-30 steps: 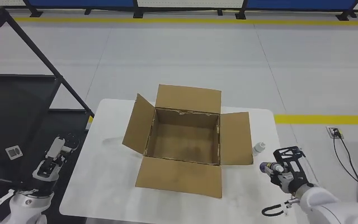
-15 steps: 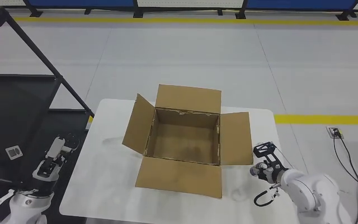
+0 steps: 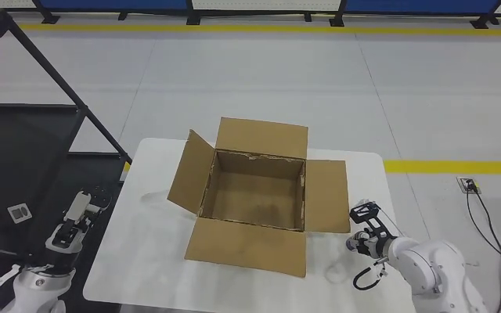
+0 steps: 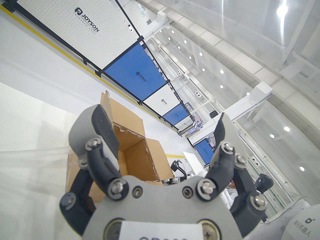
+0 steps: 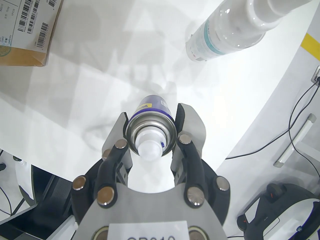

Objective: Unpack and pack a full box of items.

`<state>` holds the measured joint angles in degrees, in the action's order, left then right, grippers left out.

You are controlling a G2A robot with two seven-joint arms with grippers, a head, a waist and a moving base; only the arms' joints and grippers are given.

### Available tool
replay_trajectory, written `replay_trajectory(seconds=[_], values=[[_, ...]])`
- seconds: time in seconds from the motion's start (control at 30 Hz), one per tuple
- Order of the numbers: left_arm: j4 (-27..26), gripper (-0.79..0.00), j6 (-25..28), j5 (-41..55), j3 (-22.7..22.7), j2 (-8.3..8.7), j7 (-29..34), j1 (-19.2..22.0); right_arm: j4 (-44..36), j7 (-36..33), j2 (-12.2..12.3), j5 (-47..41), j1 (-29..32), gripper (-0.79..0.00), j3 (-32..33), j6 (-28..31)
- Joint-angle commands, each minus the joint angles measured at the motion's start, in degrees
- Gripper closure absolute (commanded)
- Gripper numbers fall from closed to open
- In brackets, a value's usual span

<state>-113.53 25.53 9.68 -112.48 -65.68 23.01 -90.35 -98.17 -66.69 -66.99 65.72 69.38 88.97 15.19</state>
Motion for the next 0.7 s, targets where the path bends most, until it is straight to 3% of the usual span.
replay_trajectory(seconds=[0.0,0.1,0.17,0.3,0.33,0.4,0.43,0.47,0.57,0.67], values=[[0.0,-0.785,0.0,0.0,0.0,0.00,0.0,0.0,0.1,0.3,0.1,-0.2,0.1,-0.369,0.0,-0.1],[0.0,-0.785,0.0,0.0,0.0,0.00,0.0,0.0,0.0,0.6,0.2,-0.5,0.4,-0.385,0.0,0.0],[0.0,-0.785,0.0,0.0,0.0,0.00,0.0,0.0,-0.1,0.7,0.3,-0.6,0.5,-0.499,-0.1,-0.1],[0.0,-0.785,0.0,0.0,0.0,0.00,0.0,0.0,-1.3,1.2,0.5,-0.5,1.1,-0.600,0.7,-1.3],[0.0,-0.785,0.0,0.0,0.0,0.00,0.0,0.0,-2.1,1.5,0.6,-0.6,1.6,-0.668,1.3,-2.4],[0.0,-0.785,0.0,0.0,0.0,0.00,0.0,0.0,-4.4,2.3,0.7,-1.4,2.8,-0.674,3.3,-4.6],[0.0,-0.785,0.0,0.0,0.0,0.00,0.0,0.0,-5.8,2.8,0.8,-2.3,3.5,-0.754,4.7,-5.8],[0.0,-0.785,0.0,0.0,0.0,0.00,0.0,0.0,-7.1,3.3,0.8,-3.7,4.3,-0.785,6.2,-7.2],[0.0,-0.785,0.0,0.0,0.0,0.00,0.0,0.0,-10.6,5.3,0.9,-10.2,6.0,-0.785,10.9,-8.3],[0.0,-0.785,0.0,0.0,0.0,0.00,0.0,0.0,-11.5,9.5,1.0,-22.0,6.5,-0.785,14.9,-4.1]])
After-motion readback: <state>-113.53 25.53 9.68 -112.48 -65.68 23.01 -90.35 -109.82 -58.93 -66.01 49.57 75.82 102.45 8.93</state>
